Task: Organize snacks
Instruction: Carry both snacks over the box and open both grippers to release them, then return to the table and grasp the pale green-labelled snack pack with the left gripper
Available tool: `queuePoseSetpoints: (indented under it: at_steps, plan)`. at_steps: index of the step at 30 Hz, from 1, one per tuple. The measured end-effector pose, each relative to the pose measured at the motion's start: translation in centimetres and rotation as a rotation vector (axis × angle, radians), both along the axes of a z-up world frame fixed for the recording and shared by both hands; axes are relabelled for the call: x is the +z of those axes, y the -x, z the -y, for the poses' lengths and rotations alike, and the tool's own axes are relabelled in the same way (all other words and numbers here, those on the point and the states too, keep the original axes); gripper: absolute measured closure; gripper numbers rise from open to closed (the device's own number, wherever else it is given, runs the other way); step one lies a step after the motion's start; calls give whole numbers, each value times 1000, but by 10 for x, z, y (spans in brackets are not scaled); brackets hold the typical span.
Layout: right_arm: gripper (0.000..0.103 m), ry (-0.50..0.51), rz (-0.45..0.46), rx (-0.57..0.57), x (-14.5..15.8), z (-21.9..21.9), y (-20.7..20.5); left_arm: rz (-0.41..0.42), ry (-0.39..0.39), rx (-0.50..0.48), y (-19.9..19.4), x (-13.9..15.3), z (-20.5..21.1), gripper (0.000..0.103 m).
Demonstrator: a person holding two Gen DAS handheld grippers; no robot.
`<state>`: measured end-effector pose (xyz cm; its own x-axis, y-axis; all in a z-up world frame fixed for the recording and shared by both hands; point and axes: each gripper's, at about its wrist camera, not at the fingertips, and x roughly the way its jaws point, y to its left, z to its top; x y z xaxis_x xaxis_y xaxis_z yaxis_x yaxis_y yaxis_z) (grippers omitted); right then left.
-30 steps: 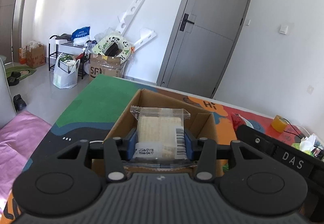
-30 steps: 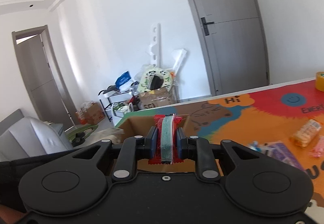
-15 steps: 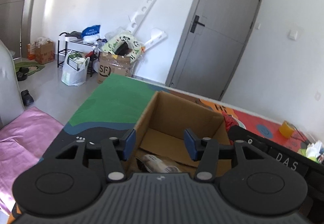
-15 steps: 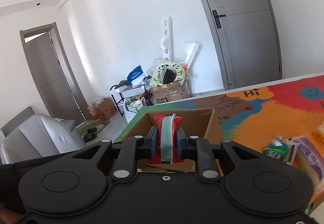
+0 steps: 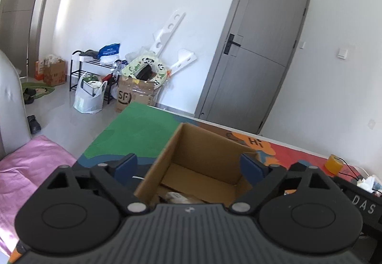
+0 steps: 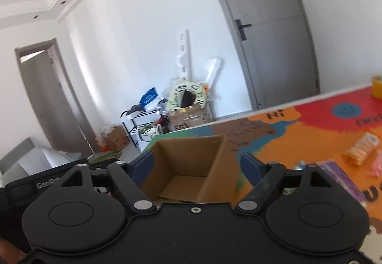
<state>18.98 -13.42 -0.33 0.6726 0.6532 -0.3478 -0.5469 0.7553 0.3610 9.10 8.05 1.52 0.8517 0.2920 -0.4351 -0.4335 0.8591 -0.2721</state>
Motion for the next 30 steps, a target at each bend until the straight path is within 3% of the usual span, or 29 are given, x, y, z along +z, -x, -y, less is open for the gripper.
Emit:
queuePoseSetpoints:
  at_steps: [6, 10, 30]
  plan:
    - [5, 10, -19, -82, -1, 31, -1, -12, -12, -57, -5, 2, 23, 8]
    - [0, 24, -20, -118, -5, 52, -1, -11, -14, -90, -10, 0, 40, 7]
    - [0, 3, -76, -311, -19, 173, -13, -38, -19, -311, -34, -15, 126, 8]
